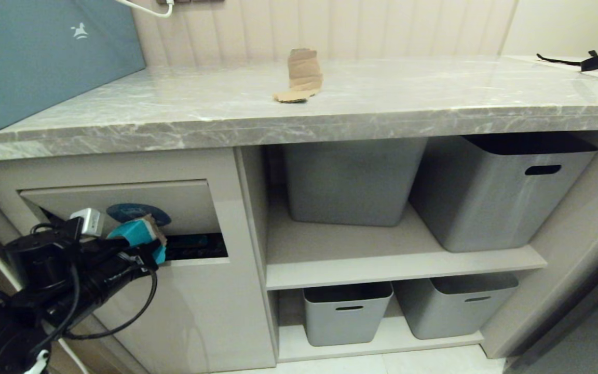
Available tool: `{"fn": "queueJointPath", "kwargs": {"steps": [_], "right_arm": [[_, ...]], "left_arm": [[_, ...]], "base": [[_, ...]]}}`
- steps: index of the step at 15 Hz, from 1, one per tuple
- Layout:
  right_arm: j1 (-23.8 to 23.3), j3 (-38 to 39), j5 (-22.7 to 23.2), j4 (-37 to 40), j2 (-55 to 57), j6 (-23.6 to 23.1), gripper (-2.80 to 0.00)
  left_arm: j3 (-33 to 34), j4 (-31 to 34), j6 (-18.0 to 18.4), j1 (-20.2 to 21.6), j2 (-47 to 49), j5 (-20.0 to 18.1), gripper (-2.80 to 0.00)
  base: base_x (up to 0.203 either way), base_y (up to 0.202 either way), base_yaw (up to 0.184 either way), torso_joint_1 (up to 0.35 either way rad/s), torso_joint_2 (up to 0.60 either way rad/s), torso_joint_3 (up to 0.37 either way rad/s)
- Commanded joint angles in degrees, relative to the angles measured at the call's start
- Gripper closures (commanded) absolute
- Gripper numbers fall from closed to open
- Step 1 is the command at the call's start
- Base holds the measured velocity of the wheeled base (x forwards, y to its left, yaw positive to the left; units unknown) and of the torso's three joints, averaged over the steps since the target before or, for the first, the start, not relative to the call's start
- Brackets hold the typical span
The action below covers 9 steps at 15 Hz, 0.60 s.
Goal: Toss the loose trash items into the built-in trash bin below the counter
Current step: Put the garbage in the trash can
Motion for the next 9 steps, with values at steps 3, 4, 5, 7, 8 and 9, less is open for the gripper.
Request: {"fn": "queueJointPath", "kwargs": {"steps": [3, 4, 5, 7, 8, 9], "right_arm": [[0.03, 0.00, 0.04, -0.03, 0.07, -0.05, 0.00], [0.03, 0.00, 0.04, -0.03, 0.07, -0.05, 0.00], [0.03, 0.00, 0.04, -0.02, 0.07, -0.05, 0.00], [0.03, 0.00, 0.04, 0.02, 0.07, -0.05, 0.00], [0.03, 0.00, 0.04, 0.05, 0.07, -0.05, 0.00], [0.03, 0.00, 0.04, 0.06, 0.07, -0.05, 0.00]], "left_arm": [[-2.61, -0.50, -0.65, -0.01, 3.34, -0.18, 0.00], [-3.35, -0.44, -1.65, -0.02, 3.72, -0.17, 0.00], [-3.73, -0.33, -2.36, -0.05, 3.87, -0.17, 0.00], [-4.02, -0.32, -2.56, -0.16, 4.49, -0.18, 0.00], [-4.02, -0.23, -2.65, -0.17, 4.61, -0.17, 0.00], [-4.06, -0.15, -2.64, -0.17, 4.81, -0.17, 0.00]], "base": [[0.000, 0.000, 0.000, 0.000, 0.00, 0.000], [0.000, 0.000, 0.000, 0.000, 0.00, 0.000], [0.000, 0.000, 0.000, 0.000, 0.00, 0.000], [0.000, 0.000, 0.000, 0.000, 0.00, 0.000], [0.000, 0.000, 0.000, 0.000, 0.00, 0.000], [0.000, 0.000, 0.000, 0.000, 0.00, 0.000]]}}
